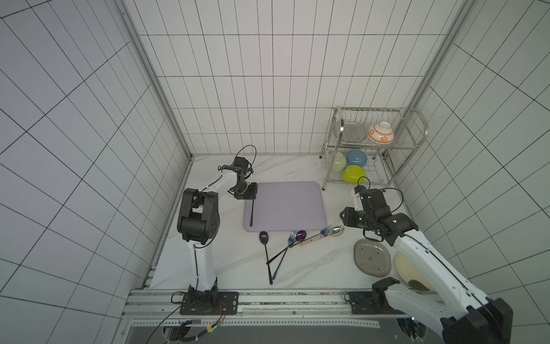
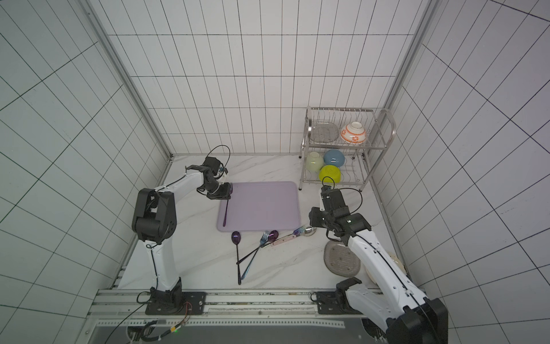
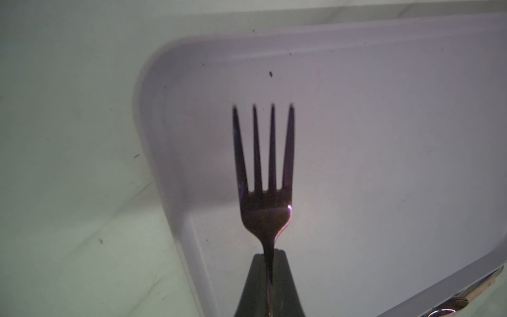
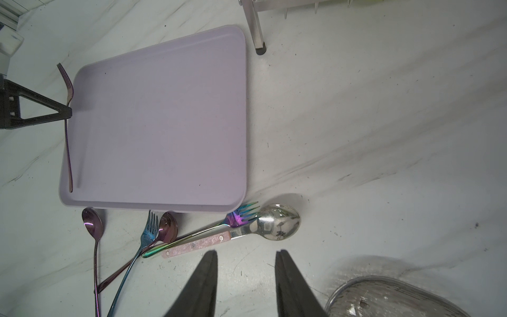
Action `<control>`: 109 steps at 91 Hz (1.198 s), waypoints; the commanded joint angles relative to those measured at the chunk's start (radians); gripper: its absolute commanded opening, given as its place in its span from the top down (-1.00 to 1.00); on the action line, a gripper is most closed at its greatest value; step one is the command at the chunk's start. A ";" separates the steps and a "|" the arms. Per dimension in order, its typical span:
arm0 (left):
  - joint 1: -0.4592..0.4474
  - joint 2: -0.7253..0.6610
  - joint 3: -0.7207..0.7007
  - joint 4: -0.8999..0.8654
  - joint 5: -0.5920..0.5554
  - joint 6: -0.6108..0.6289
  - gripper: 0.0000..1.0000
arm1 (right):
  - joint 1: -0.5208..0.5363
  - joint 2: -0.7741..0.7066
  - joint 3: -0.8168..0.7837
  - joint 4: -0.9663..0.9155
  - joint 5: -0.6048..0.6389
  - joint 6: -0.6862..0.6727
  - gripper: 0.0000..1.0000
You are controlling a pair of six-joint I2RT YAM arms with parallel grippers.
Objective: Set the spoon and fork side by side
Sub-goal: Place the fork on the tray.
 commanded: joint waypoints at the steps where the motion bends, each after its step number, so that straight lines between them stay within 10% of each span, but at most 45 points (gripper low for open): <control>1: 0.004 0.013 -0.022 0.013 -0.041 -0.009 1.00 | -0.006 -0.008 -0.010 -0.018 0.016 0.010 0.24; 58: 0.009 0.066 -0.058 0.060 -0.078 -0.058 1.00 | -0.006 -0.003 -0.016 -0.026 0.007 0.003 0.24; 109: 0.009 0.011 -0.084 0.090 -0.042 -0.125 0.48 | -0.006 -0.001 -0.017 -0.027 0.019 0.007 0.17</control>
